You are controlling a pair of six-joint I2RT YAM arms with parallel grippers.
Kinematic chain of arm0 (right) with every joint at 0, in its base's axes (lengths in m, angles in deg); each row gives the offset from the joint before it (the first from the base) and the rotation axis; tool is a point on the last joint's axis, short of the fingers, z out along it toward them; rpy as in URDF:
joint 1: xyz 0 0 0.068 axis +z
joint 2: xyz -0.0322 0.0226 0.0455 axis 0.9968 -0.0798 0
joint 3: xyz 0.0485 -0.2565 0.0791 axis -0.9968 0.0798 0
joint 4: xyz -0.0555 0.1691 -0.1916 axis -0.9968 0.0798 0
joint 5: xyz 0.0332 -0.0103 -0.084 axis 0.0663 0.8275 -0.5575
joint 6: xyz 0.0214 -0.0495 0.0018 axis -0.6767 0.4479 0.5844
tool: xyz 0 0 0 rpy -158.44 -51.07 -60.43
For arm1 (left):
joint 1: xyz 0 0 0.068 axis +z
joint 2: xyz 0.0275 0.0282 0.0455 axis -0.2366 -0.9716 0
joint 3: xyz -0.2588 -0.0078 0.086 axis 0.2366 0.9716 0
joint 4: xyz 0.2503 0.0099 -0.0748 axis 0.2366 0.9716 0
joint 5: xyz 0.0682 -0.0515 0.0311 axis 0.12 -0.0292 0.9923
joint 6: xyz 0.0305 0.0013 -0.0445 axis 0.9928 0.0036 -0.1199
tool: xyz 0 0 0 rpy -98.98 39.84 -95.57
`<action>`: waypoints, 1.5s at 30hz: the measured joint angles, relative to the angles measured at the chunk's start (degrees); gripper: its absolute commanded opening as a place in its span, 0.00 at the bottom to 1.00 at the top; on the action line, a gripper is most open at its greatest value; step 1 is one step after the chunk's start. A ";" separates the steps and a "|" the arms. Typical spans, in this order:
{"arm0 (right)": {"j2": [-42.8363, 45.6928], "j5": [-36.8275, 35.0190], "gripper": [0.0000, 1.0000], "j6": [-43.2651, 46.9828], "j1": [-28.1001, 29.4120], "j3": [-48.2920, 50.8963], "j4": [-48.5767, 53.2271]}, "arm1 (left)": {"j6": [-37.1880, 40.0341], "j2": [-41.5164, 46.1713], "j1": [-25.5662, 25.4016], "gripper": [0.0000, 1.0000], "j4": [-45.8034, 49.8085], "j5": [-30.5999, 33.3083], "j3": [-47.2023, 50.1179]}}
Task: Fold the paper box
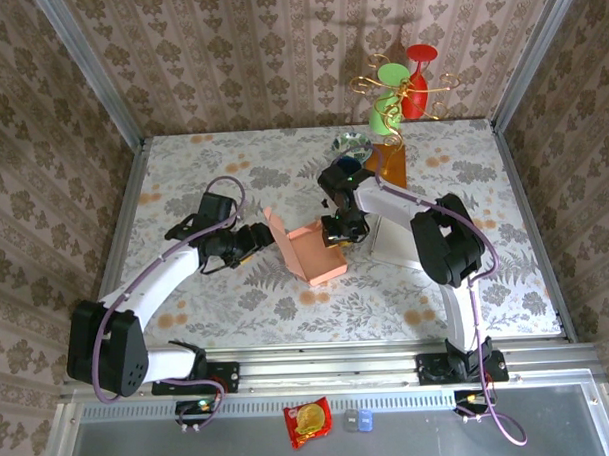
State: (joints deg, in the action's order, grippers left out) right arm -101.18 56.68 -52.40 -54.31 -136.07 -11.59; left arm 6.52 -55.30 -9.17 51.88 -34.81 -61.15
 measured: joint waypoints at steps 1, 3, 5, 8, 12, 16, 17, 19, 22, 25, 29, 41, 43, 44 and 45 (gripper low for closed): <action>-0.04 0.17 0.22 -0.28 0.00 0.02 -0.22 | 0.00 0.00 0.00 0.72 0.00 0.00 0.00; -0.04 0.61 0.18 -0.79 0.00 0.28 -1.01 | 0.02 0.00 0.00 0.72 0.02 0.02 0.00; -0.04 0.96 0.15 -2.10 0.00 0.83 -1.81 | 0.11 0.00 0.00 0.72 0.07 0.02 -0.02; -0.02 1.27 0.10 -4.98 0.00 2.27 -3.26 | 0.37 0.00 0.00 0.72 0.28 0.04 -0.24; 1.33 1.88 0.04 -9.75 0.02 4.61 -5.75 | 1.20 0.00 0.00 0.73 1.60 0.52 -1.20; 2.54 1.75 0.00 -14.84 0.09 6.40 -7.28 | 2.51 0.02 0.20 0.74 4.74 2.25 -2.73; 2.80 1.46 0.00 -15.89 0.20 6.71 -7.39 | 2.86 0.02 0.33 0.74 5.90 2.93 -3.45; 3.65 0.74 0.00 -19.12 0.28 7.65 -7.67 | 3.98 0.15 0.52 0.74 8.57 4.94 -5.38; 5.42 -0.37 0.00 -25.81 0.44 9.25 -7.87 | 5.60 1.16 1.11 0.75 12.11 8.02 -8.24; 7.37 -1.62 0.00 -33.66 0.83 10.36 -8.26 | 6.86 2.75 1.57 0.75 14.60 9.92 -10.08; 10.58 -2.99 0.00 -45.40 1.46 12.17 -8.85 | 8.55 3.34 1.62 0.74 17.22 11.08 -12.07; 12.07 -6.71 0.00 -77.44 8.46 11.98 -8.59 | 10.47 4.22 1.62 0.74 18.99 11.21 -12.28; 12.07 -6.99 0.00 -81.20 9.35 11.98 -8.66 | 10.69 4.55 1.62 0.74 18.93 11.19 -12.09; 12.07 -7.19 0.00 -83.12 9.79 11.98 -8.66 | 10.82 4.70 1.62 0.74 18.82 11.06 -11.89; 12.07 -7.43 0.00 -84.63 10.14 12.00 -8.66 | 11.08 4.76 1.62 0.73 18.58 10.78 -11.56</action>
State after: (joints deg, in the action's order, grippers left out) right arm -89.12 49.25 -137.03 -44.17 -124.07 -20.24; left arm 17.60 -50.54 -7.55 70.46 -24.03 -72.72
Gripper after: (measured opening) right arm 0.066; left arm 0.737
